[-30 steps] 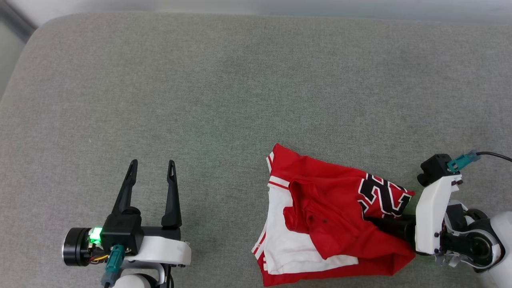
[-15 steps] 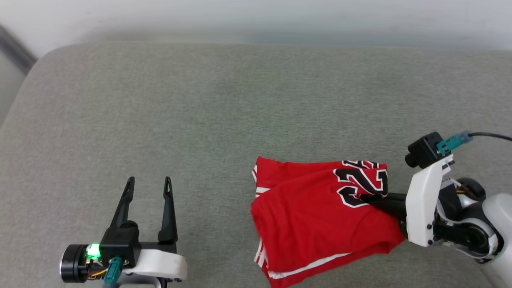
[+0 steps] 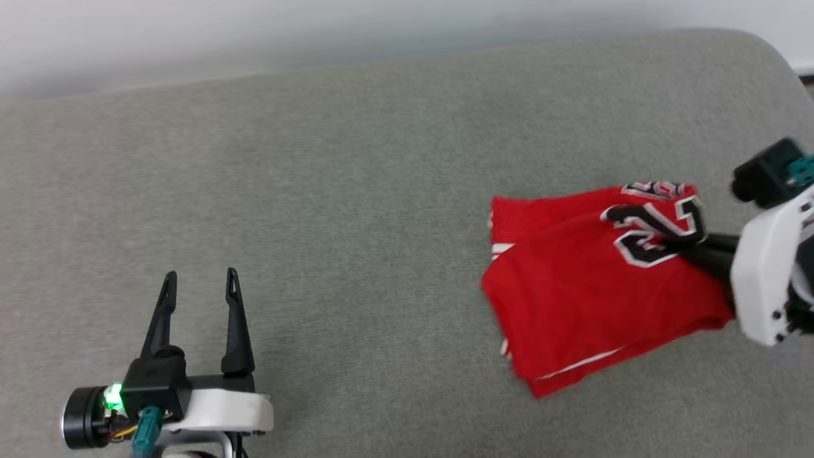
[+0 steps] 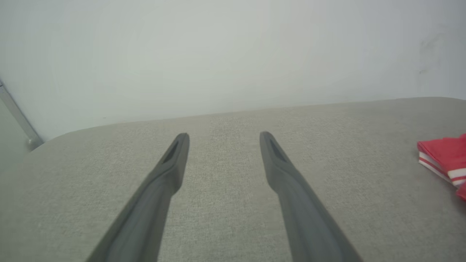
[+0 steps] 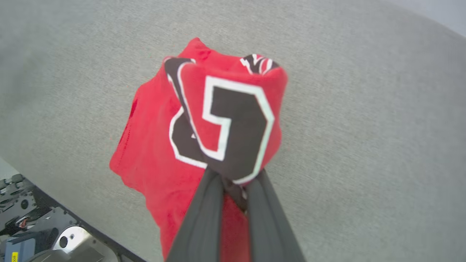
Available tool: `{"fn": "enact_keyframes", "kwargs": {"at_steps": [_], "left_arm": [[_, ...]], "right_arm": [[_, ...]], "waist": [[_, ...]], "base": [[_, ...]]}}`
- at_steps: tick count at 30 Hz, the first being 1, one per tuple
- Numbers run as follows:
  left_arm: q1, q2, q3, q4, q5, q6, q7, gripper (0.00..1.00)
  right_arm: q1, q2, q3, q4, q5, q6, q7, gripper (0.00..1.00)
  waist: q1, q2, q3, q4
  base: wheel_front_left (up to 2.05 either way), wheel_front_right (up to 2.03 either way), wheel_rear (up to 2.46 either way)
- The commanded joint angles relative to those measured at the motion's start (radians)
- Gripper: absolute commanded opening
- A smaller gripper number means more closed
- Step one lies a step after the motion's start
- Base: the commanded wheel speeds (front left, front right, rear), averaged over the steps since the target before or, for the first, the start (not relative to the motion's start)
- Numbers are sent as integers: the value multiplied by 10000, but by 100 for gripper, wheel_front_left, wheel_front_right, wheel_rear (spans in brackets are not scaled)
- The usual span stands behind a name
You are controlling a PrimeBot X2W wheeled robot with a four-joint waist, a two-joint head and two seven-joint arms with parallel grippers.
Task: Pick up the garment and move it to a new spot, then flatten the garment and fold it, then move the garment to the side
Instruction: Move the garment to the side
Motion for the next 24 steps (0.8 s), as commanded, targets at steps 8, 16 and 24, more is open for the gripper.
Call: {"fn": "enact_keyframes", "kwargs": {"at_steps": [8,16,24], "left_arm": [[-669,233,54,-334,240,-128,-21,100],[-1127,501,9,-777,367,-145,-21,100],[-1485,728,-25,-1201,370,-64,-21,100]], "right_arm": [[-1039,-847,-443,1837,-1139,-9,-1128,0],[-2021,-1126,-955,4023,-1772,-9,-1680,0],[-2879,-864,-1911,6163,-2433,-9,-2311,0]], "waist": [[0,0,1721,-984],[0,0,2842,-1051],[0,0,3669,-959]], "base": [[0,0,0],[0,0,0],[0,0,0]]}}
